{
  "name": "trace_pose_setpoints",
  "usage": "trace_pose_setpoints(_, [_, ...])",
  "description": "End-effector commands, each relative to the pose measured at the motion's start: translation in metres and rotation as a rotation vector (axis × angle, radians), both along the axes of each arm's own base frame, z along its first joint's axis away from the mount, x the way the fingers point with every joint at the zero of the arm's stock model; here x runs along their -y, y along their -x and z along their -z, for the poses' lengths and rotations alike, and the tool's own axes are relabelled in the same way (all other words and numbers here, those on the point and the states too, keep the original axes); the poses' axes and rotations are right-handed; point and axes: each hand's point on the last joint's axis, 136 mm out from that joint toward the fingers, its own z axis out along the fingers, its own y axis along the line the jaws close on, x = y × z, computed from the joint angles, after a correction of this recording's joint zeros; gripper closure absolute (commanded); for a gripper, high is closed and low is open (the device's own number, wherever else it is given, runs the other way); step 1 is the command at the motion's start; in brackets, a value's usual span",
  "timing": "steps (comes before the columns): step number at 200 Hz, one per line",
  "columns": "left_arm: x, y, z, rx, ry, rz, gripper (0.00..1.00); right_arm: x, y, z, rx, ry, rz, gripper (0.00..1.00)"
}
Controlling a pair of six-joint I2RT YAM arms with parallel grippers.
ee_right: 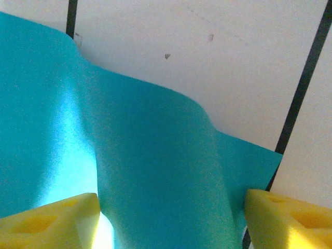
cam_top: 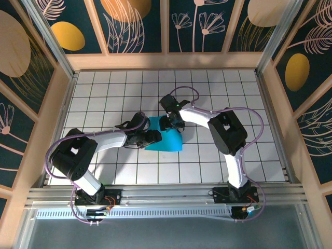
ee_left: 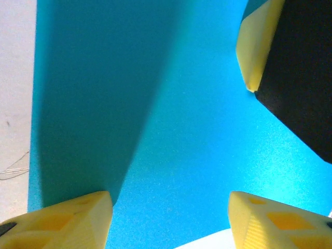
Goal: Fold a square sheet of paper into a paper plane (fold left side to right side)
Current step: Pick up the square sheet of paper from the center of the table.
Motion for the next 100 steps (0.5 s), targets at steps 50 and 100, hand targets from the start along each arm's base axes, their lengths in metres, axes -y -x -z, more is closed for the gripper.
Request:
trace_pose_setpoints(50, [0.004,-0.008,-0.011,0.02,0.027,-0.044,0.35,-0.004,0.01,-0.009,-0.048,-0.017,-0.034,0.58])
trace_pose_setpoints(100, [-0.022,-0.025,-0.048,0.117,0.106,-0.11,0.25,-0.002,0.005,-0.037,-0.031,-0.152,-0.031,0.7])
